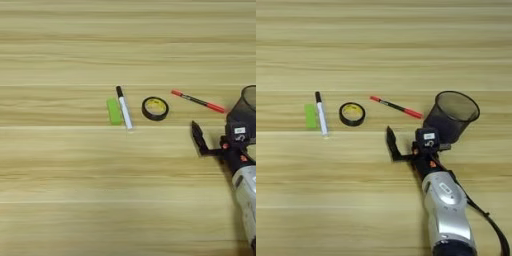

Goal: Move the objects on the table

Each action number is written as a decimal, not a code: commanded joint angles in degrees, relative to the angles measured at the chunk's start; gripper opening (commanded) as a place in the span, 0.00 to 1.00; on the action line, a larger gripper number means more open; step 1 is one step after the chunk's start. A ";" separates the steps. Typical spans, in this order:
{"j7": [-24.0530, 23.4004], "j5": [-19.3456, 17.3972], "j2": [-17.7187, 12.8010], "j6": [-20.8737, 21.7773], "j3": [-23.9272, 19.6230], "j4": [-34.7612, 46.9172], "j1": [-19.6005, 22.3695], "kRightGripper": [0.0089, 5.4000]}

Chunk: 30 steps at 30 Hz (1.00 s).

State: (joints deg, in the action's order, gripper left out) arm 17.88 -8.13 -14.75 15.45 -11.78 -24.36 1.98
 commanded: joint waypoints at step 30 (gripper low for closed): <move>1.39 -0.60 -1.20 5.51 -0.85 -7.06 8.60 0.99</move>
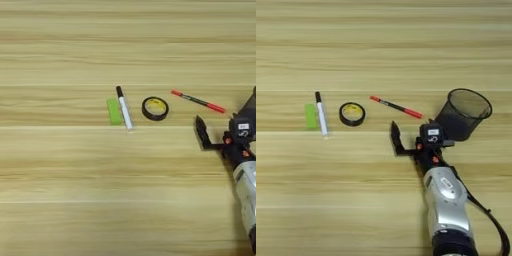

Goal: Move the objects on the table

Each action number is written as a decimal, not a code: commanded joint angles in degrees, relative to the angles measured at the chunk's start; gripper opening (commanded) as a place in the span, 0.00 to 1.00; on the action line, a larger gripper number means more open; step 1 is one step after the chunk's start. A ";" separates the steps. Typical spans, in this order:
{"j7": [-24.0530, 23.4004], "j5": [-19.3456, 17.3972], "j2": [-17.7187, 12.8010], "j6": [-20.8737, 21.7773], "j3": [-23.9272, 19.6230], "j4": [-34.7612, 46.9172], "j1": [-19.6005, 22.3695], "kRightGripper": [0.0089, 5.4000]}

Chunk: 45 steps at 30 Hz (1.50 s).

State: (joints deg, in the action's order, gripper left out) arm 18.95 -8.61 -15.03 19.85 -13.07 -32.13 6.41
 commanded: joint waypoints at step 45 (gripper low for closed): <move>-6.03 -4.82 2.58 -5.27 -3.20 -4.61 12.36 0.99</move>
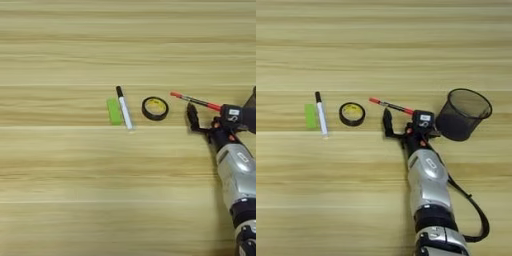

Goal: Move the objects on the table

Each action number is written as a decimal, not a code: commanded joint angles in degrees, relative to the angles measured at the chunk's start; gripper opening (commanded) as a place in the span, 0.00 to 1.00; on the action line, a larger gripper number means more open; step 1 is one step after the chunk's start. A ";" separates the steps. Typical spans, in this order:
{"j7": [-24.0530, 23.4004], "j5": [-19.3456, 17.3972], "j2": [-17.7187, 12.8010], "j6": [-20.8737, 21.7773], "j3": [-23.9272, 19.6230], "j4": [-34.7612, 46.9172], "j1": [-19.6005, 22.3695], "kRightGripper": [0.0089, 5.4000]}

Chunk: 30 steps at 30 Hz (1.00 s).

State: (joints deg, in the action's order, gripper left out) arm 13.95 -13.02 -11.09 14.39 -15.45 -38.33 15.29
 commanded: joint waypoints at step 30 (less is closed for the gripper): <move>9.21 -4.85 -0.03 -11.24 1.41 7.38 3.53 0.99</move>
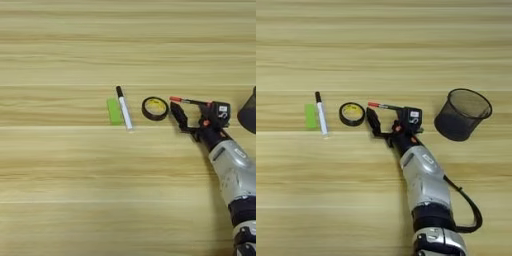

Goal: Move the objects on the table

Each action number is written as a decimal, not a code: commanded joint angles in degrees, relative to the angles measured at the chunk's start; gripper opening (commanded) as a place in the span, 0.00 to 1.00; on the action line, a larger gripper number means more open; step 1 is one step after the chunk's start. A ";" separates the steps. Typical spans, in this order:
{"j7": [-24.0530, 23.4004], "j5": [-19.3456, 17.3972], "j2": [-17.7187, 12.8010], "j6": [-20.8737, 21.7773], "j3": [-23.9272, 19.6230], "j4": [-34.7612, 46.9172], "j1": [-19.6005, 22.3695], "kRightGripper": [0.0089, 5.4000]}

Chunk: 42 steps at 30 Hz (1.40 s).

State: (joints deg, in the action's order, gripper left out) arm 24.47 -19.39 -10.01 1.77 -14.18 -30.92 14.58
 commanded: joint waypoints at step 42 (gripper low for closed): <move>1.49 4.23 1.68 7.65 3.66 6.48 2.74 0.99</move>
State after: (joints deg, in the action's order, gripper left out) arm 26.74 -16.73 -7.95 8.98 -12.02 -29.02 15.13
